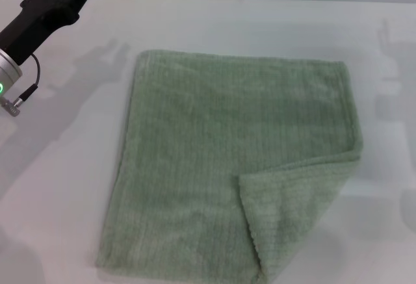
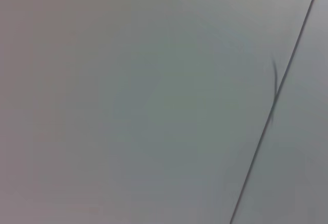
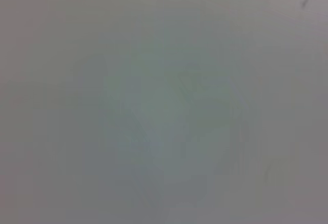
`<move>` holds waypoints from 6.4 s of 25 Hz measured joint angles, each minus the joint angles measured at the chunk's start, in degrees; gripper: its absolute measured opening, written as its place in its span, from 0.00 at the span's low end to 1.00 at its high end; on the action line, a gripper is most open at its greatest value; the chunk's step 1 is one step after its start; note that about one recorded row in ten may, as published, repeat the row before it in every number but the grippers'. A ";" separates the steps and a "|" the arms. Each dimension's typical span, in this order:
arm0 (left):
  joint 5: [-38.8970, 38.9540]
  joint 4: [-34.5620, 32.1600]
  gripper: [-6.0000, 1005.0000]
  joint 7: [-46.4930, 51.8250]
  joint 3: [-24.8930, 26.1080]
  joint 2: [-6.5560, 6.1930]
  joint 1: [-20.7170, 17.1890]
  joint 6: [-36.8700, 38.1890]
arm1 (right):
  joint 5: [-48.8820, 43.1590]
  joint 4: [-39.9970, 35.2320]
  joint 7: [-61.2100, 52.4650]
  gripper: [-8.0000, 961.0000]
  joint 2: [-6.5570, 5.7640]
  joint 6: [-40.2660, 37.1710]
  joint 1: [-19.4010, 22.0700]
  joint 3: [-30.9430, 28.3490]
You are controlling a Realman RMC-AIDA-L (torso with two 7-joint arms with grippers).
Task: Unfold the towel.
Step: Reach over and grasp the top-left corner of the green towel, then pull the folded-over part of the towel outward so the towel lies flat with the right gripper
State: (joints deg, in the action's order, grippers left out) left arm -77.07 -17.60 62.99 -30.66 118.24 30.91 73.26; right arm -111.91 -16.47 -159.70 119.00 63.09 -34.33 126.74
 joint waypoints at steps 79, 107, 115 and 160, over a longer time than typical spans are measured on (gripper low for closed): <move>-40.73 -27.05 0.01 39.56 -45.98 0.24 1.37 -28.58 | -0.17 -1.46 -0.35 0.70 0.18 -2.89 0.67 -0.74; -27.63 -9.14 0.01 18.24 -35.66 -0.21 8.95 -33.57 | -0.21 -1.91 -0.32 0.70 0.09 -3.70 0.07 -0.70; -27.79 -8.80 0.01 18.12 -35.75 -0.20 9.25 -32.68 | -0.18 -1.91 -0.30 0.70 0.09 -4.30 -0.12 -0.71; -27.87 -5.69 0.01 16.46 -35.90 -0.14 10.87 -35.13 | -0.36 -14.80 10.47 0.70 -0.35 -17.06 0.39 -1.25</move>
State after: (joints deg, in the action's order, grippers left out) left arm -104.94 -23.29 79.45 -66.56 118.09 41.78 38.13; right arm -112.27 -31.27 -149.24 118.65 46.03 -33.94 125.48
